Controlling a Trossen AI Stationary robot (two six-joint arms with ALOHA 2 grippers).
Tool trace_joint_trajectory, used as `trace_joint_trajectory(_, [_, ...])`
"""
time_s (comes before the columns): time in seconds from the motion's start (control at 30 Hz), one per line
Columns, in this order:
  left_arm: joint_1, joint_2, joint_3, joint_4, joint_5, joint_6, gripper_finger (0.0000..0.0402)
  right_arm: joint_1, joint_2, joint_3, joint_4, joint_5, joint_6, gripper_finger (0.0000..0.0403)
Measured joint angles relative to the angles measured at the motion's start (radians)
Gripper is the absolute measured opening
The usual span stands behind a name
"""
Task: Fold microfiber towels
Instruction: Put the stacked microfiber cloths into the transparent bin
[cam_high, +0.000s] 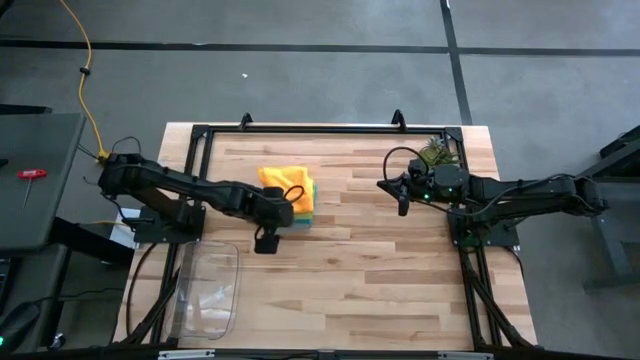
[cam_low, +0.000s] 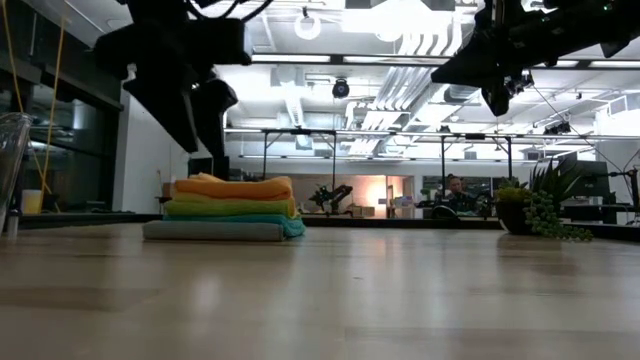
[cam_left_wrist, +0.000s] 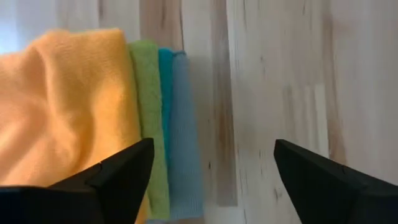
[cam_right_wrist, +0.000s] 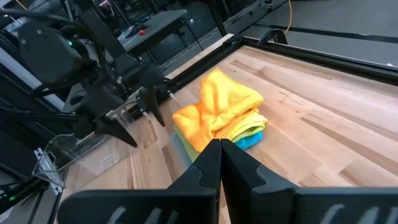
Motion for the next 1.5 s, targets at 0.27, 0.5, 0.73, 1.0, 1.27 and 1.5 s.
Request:
trace_joint_trajectory(0.27, [0.031,0.061,0.0,0.024,-0.084,0.037,0.0337,0.0,0.0,0.0,-0.008,-0.001,0.0,0.0])
trace_joint_trajectory(0.5, [0.096,0.133,0.001,0.042,-0.042,0.044,0.0336,0.0,0.0,0.0,-0.015,-0.004,0.023,0.0])
trace_joint_trajectory(0.73, [0.129,0.205,0.0,0.053,0.067,0.044,0.0336,0.018,0.0,0.0,-0.023,-0.007,0.033,0.0])
trace_joint_trajectory(1.0, [0.08,0.272,0.003,0.068,0.033,0.06,0.0336,0.053,0.0,0.0,-0.04,-0.006,0.041,0.0])
trace_joint_trajectory(1.27, [0.044,0.275,-0.001,0.079,-0.085,0.06,0.0335,0.071,0.0,0.0,-0.047,-0.003,0.042,0.0])
trace_joint_trajectory(1.5, [0.029,0.296,-0.055,0.153,-0.193,0.005,0.0334,0.076,0.0,0.0,-0.042,0.003,0.059,0.0])
